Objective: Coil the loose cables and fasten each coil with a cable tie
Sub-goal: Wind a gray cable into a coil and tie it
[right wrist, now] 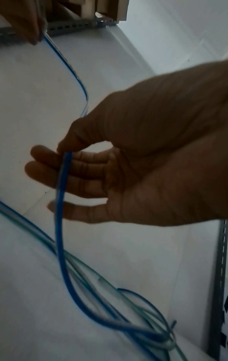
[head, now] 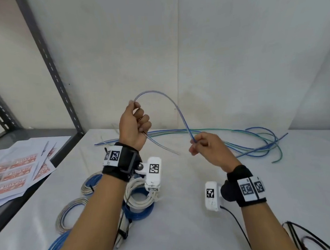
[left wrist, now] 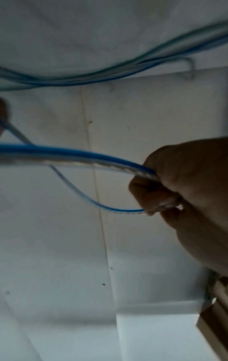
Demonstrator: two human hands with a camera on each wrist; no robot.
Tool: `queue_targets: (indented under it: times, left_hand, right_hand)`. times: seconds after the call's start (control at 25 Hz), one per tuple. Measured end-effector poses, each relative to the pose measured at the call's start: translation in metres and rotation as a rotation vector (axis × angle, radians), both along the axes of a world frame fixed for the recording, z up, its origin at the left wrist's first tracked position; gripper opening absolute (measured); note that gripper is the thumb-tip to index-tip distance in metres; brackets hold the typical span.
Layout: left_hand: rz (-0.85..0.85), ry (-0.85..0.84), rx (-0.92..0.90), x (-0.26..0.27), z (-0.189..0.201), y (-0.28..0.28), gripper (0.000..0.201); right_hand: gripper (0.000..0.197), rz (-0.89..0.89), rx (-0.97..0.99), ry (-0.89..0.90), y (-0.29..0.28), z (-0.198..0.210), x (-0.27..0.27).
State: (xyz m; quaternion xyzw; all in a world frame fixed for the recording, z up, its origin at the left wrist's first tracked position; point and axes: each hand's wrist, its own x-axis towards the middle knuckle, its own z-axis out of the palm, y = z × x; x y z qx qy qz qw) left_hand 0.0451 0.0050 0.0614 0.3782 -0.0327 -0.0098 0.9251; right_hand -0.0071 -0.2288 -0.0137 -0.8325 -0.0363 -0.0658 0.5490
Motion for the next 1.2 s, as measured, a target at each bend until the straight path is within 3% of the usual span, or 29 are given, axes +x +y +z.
queue_targets:
  times: [0.12, 0.24, 0.36, 0.48, 0.6, 0.64, 0.72, 0.8, 0.88, 0.92, 0.96, 1.04, 1.12, 1.2]
  left_hand:
    - [0.17, 0.09, -0.185, -0.002, -0.01, -0.009, 0.036]
    - [0.286, 0.19, -0.226, -0.004, -0.021, -0.021, 0.038]
    - [0.287, 0.308, -0.274, -0.003, -0.03, -0.029, 0.041]
    - [0.292, 0.396, -0.312, -0.001, -0.035, -0.031, 0.038]
    - [0.247, 0.428, -0.243, -0.006, -0.04, -0.038, 0.033]
    - [0.222, 0.415, -0.117, -0.009, -0.041, -0.042, 0.027]
    - [0.238, 0.307, 0.399, -0.017, -0.043, -0.045, 0.012]
    - [0.298, -0.04, 0.85, -0.026, -0.044, -0.042, 0.03]
    - [-0.001, -0.407, 1.009, -0.046, -0.035, -0.043, 0.032]
    - [-0.187, -0.493, 1.04, -0.055, -0.033, -0.045, 0.034]
    - [-0.271, -0.538, 1.044, -0.06, -0.037, -0.047, 0.033]
    - [-0.169, -0.54, 1.014, -0.059, -0.048, -0.052, 0.032]
    - [-0.005, -0.334, 0.856, -0.051, -0.058, -0.052, 0.039]
    - [-0.033, -0.141, 0.585, -0.043, -0.061, -0.044, 0.044]
  right_hand:
    - [0.036, 0.059, -0.029, -0.104, 0.011, -0.001, -0.012]
    - [0.049, 0.087, 0.206, -0.177, 0.032, 0.014, -0.019]
    - [0.033, 0.189, 0.378, -0.168, 0.042, 0.021, -0.023]
    - [0.025, 0.315, 0.333, -0.086, 0.035, 0.022, -0.029]
    - [0.016, 0.216, 0.379, -0.152, 0.04, 0.022, -0.03]
    - [0.018, 0.142, 0.411, -0.186, 0.042, 0.022, -0.028]
    - [0.021, 0.004, 0.425, -0.257, 0.042, 0.022, -0.024]
    - [0.023, -0.096, 0.361, -0.321, 0.037, 0.024, -0.023]
    - [0.024, -0.124, 0.273, -0.353, 0.033, 0.027, -0.024]
    - [0.022, -0.11, 0.239, -0.351, 0.034, 0.026, -0.024]
    - [0.018, -0.091, 0.19, -0.343, 0.034, 0.025, -0.025]
    - [0.009, -0.061, 0.053, -0.348, 0.035, 0.023, -0.024]
    - [0.012, -0.041, 0.029, -0.33, 0.035, 0.025, -0.025]
    - [0.016, -0.001, 0.074, -0.356, 0.034, 0.03, -0.027]
